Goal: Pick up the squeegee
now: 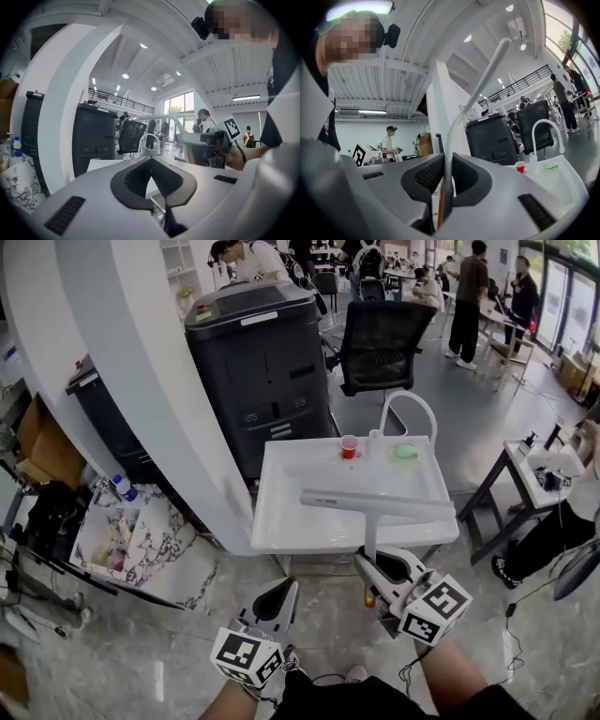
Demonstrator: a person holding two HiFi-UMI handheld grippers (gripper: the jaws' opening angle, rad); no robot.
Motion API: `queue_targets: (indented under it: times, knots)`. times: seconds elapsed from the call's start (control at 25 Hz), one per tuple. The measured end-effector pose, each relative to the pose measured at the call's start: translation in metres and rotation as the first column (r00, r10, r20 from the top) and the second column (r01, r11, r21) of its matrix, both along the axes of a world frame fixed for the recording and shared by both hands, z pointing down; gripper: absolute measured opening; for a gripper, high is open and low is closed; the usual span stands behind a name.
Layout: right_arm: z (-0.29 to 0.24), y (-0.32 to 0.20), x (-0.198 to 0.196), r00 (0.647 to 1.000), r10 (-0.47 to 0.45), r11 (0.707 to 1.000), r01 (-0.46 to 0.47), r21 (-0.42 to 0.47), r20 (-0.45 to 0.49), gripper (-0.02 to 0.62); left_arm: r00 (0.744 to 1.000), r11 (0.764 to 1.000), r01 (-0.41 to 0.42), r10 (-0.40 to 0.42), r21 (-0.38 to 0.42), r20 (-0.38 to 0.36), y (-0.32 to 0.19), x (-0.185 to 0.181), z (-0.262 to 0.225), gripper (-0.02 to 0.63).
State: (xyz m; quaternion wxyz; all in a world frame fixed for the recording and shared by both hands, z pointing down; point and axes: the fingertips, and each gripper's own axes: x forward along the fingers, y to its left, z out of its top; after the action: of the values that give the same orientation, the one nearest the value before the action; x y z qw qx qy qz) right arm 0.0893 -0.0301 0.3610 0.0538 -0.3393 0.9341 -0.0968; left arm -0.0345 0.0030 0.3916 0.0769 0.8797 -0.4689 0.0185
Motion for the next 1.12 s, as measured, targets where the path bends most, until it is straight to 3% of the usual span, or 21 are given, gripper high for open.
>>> queue_targets:
  times: [0.44,1.12]
  knots:
    - [0.004,0.048,0.017,0.997,-0.079,0.997,0.079,-0.007,0.008,0.052,0.997,0.997,0.071,-0.071,0.008,-0.005,0.056,0.027,-0.003,0.017]
    - [-0.001,0.082,0.019,0.998,-0.047,0.999,0.048,-0.016,0.039,0.052,1.000,0.999,0.016,-0.016,0.044,0.011,0.085,0.034,-0.014,0.017]
